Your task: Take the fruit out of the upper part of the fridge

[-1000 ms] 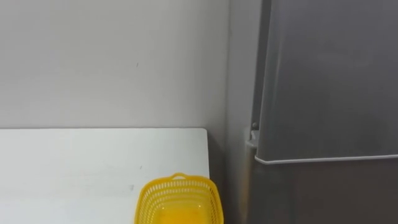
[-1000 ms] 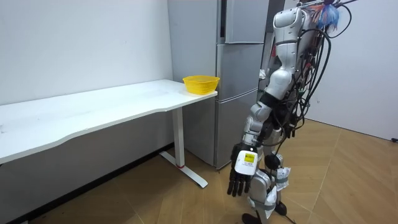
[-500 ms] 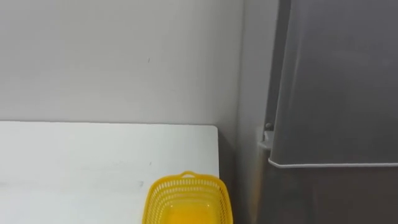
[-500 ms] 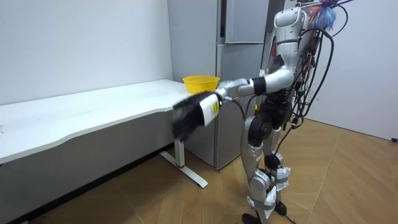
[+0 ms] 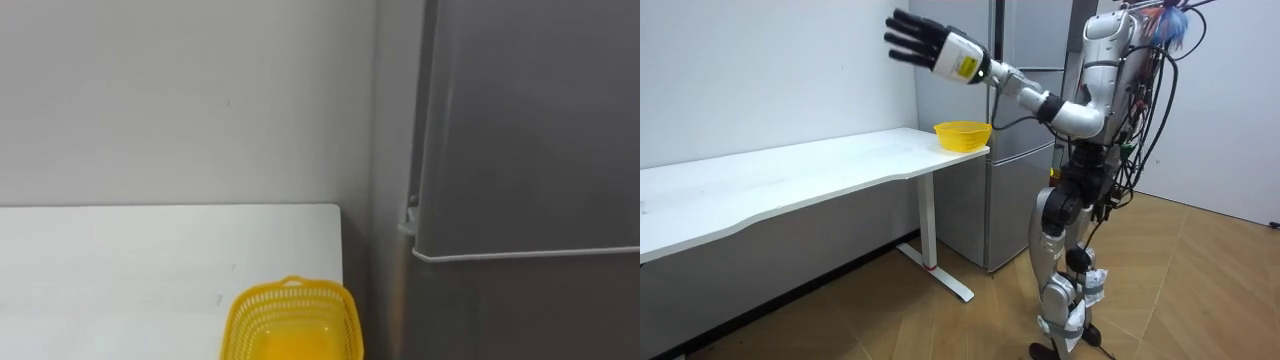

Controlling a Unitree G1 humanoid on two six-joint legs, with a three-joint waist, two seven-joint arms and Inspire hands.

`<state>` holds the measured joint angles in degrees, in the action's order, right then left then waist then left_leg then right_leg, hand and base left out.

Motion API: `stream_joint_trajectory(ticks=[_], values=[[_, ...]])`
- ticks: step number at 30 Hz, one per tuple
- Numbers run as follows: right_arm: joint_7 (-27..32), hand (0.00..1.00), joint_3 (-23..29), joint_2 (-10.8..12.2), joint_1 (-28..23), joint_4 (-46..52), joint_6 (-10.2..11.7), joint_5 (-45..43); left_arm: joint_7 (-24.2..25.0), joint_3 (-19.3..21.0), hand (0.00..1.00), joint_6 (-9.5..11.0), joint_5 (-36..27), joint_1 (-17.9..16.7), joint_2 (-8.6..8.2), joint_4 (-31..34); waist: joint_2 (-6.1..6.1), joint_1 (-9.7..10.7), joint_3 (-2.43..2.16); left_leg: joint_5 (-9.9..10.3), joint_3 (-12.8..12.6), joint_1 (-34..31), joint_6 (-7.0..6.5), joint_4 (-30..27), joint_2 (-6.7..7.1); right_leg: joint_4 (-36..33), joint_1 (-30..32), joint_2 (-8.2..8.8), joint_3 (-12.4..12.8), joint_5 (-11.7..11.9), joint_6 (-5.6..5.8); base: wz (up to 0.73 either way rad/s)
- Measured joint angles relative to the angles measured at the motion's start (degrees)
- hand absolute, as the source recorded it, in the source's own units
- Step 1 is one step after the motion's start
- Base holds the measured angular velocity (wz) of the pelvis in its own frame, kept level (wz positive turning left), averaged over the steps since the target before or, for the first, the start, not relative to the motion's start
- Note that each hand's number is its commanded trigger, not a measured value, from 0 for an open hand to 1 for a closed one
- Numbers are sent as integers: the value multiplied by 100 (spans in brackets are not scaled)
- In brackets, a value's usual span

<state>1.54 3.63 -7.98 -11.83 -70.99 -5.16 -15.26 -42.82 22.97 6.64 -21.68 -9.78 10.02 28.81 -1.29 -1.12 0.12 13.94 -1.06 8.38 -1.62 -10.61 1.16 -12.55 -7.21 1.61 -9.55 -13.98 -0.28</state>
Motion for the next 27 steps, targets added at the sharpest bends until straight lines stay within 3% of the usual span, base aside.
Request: stream_joint_trajectory(ticks=[6, 10, 16, 20, 27], values=[[-222, 0, 3, -2, 133, -80, 5, -90, 1210, -661, 0, -19, -11, 271, 60, 502, -5, 242, 9, 0, -12, -10, 0, -12, 2, 9, 33, 2, 13, 2, 0, -1], [-251, 0, 0, 5, 192, -110, -3, -158, 2025, -1008, 0, -147, -27, 702, 62, 505, -17, 369, 42, -1, -58, -68, -1, -38, -1, 15, 51, 6, 12, 2, 0, 0], [-364, 0, -19, -9, 406, -456, 9, -227, 3235, -1660, 0, -350, -71, 973, 98, 507, -38, 532, 32, -3, -109, -82, 0, -39, -31, -11, 100, -6, 21, 3, -2, -3], [-427, 0, -9, -87, 458, -467, 10, -324, 4014, -1960, 0, -622, -74, 1122, 100, 506, -47, 615, 21, -3, -187, -72, 1, -55, -40, 6, 101, -12, 97, 7, -8, -9], [-432, 0, 0, -128, 518, -485, 8, -335, 4862, -2240, 0, -813, -127, 1319, 208, 505, -84, 761, 6, -3, -247, -41, 1, -72, -44, 35, 77, -31, 216, 12, -15, -7]])
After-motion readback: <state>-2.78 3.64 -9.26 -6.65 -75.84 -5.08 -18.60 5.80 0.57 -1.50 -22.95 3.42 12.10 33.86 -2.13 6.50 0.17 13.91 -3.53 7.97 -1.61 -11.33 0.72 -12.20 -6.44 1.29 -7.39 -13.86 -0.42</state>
